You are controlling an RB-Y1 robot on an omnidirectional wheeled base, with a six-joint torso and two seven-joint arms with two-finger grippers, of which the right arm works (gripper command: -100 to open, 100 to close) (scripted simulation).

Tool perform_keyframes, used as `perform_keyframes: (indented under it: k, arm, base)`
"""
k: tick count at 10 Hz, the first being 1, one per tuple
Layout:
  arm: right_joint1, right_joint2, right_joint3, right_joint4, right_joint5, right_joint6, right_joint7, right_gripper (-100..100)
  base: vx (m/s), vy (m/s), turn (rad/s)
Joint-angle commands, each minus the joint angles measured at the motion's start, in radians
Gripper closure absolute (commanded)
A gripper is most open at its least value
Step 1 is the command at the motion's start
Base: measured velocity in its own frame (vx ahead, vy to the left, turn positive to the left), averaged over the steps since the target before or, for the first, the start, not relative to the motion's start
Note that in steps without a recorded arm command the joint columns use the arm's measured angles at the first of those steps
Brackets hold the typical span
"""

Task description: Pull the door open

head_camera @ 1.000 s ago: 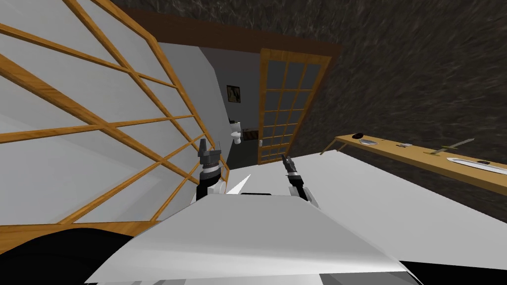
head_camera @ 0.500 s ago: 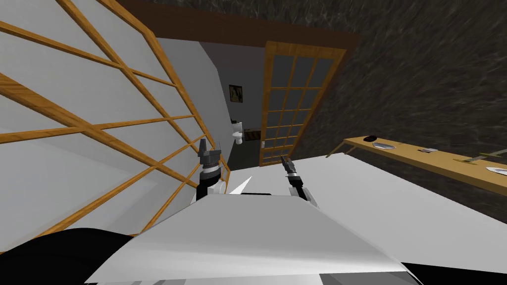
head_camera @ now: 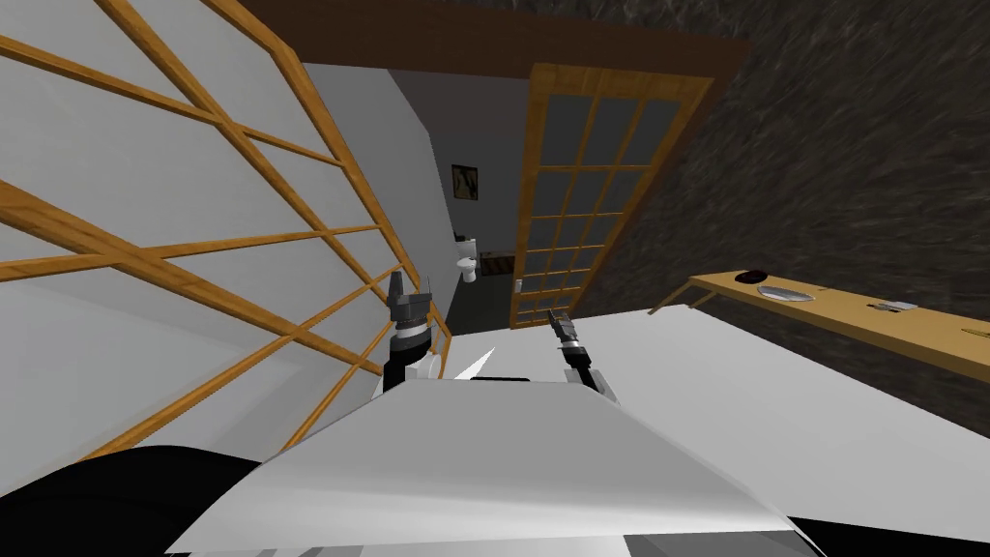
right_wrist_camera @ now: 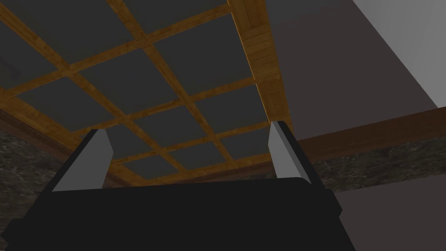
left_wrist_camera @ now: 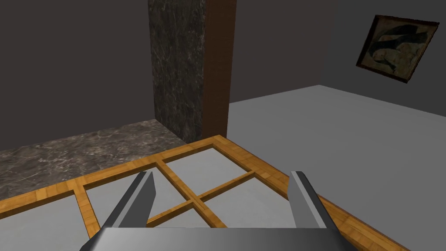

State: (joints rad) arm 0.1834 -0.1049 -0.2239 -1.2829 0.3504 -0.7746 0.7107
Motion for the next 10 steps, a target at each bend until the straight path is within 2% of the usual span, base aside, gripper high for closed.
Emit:
perform_keyframes:
  k: [1,10]
  arm:
    - [-0.006,0.001,-0.009,0.030,0.012,-0.007,0.033,-100]
    - [-0.063,0.004,-0.060,0.219,0.069,-0.051,0.194,-100]
  base:
    - [0.111,0.019,0.051]
    - [0.104,0.008,0.057]
